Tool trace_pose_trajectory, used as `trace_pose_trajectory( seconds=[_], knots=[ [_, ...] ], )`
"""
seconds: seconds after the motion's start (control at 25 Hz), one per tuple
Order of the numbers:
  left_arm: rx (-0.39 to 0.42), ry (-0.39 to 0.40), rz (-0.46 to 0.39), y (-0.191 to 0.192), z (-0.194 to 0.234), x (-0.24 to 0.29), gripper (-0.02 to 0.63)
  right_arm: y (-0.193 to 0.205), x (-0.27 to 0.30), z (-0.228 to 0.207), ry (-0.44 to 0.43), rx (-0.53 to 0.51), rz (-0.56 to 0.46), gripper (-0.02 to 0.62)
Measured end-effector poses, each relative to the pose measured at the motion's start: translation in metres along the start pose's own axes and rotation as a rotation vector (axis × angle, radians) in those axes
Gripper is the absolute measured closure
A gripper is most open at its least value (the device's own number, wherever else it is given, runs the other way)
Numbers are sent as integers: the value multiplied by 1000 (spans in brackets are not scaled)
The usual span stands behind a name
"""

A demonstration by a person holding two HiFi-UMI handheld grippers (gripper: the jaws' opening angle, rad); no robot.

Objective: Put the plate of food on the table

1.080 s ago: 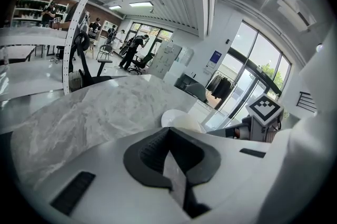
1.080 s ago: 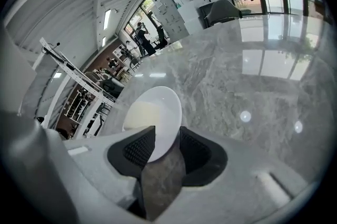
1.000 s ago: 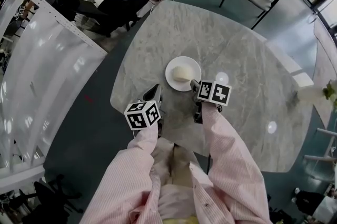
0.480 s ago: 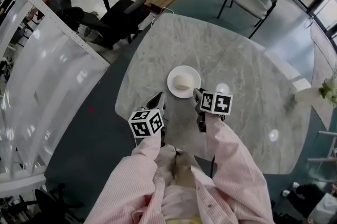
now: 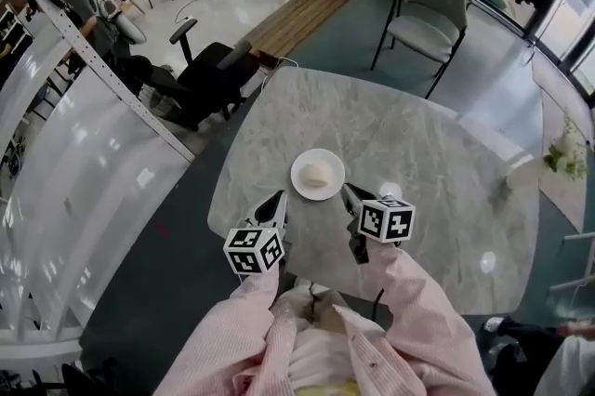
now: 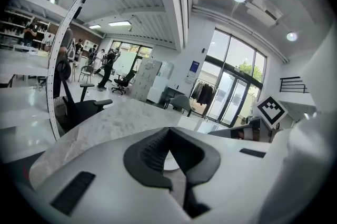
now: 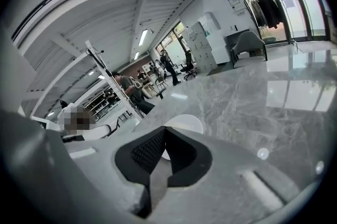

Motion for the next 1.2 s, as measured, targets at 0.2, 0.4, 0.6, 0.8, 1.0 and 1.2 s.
trace_pose_trajectory(
  seconds=[0.2, 0.4, 0.6, 0.8, 1.0, 1.2],
  knots=[
    [84, 54, -44, -14, -16, -15, 614, -12, -28, 6, -42, -24, -110, 589],
    [137, 80, -110, -33, -29, -29, 614, -23, -54, 10, -70, -40, -206, 589],
    [178, 99, -178, -49, -43, -42, 614, -34, -73, 15, -88, -20, -322, 591],
    [198, 114, -228, -63, -51, -53, 614, -49, -89, 18, -81, -102, -404, 591],
    [245, 104, -268, -73, -51, -65, 614, -55, -99, 21, -67, -173, -448, 591],
    [266, 85, -293, -77, -49, -72, 614, -60, -106, 23, -40, -246, -463, 591]
  ],
)
Point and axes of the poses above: the fingertips, and each gripper's own axes: x forward along the fingers, z to its left, y out of its underside, the point moved 10 cm from there along -x, backward along the fingers, and after that the axes turned 11 degrees about -x, right-handed, at the moved point
